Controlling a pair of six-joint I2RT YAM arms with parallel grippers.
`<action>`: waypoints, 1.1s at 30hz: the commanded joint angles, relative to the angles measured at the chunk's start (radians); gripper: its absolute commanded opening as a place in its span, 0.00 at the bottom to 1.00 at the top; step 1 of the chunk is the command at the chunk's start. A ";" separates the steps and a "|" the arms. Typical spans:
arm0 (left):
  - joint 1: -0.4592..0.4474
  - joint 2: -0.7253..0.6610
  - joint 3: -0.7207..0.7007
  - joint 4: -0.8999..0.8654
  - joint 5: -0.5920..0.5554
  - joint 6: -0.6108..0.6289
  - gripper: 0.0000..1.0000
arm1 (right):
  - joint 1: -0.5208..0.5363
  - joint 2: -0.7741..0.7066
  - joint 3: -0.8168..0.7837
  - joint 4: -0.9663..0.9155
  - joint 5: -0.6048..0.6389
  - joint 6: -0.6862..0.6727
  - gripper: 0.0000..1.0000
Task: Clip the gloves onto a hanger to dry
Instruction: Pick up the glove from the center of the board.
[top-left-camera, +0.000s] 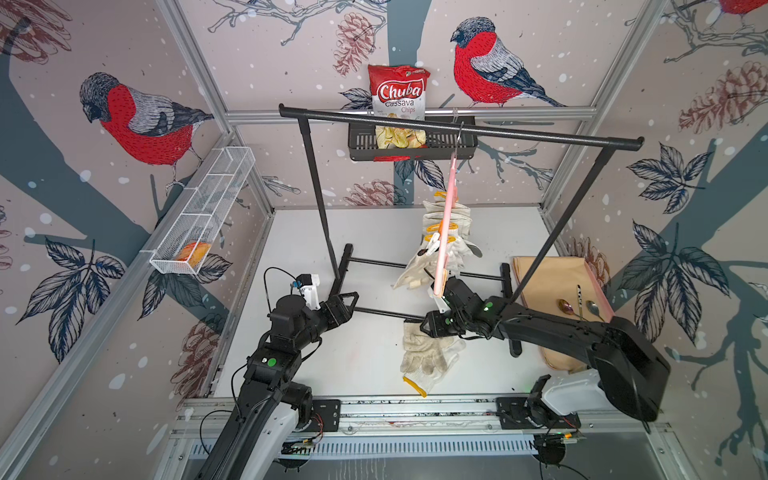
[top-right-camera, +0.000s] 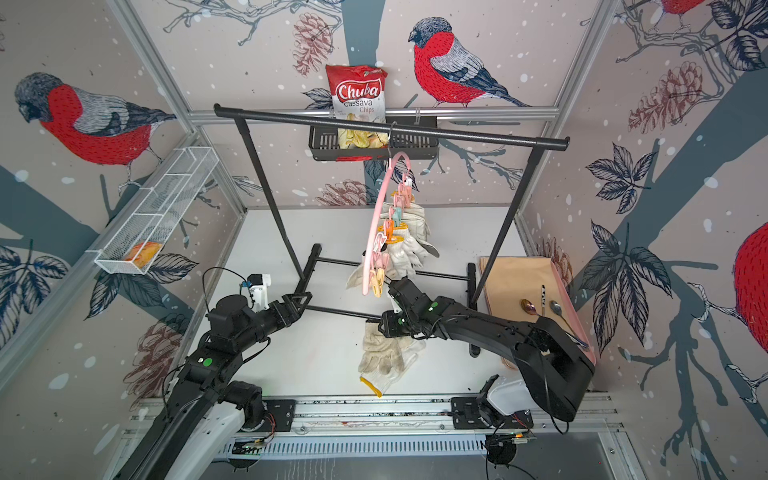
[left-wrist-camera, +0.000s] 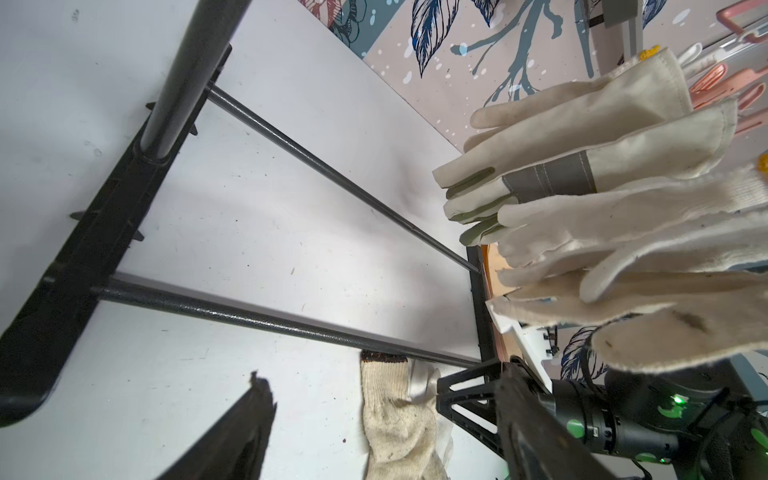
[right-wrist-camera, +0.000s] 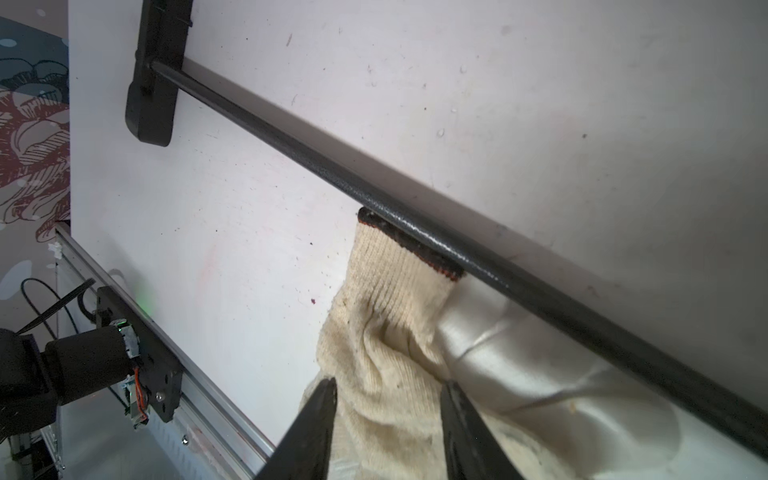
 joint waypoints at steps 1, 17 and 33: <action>-0.007 0.008 -0.003 0.068 -0.038 -0.013 0.83 | 0.010 0.054 0.031 -0.009 -0.009 -0.036 0.44; -0.007 0.003 -0.005 0.065 -0.051 -0.021 0.83 | 0.013 0.244 0.165 -0.093 0.056 -0.092 0.42; -0.008 -0.004 -0.001 0.053 -0.059 -0.024 0.84 | 0.012 0.350 0.239 -0.121 0.052 -0.124 0.41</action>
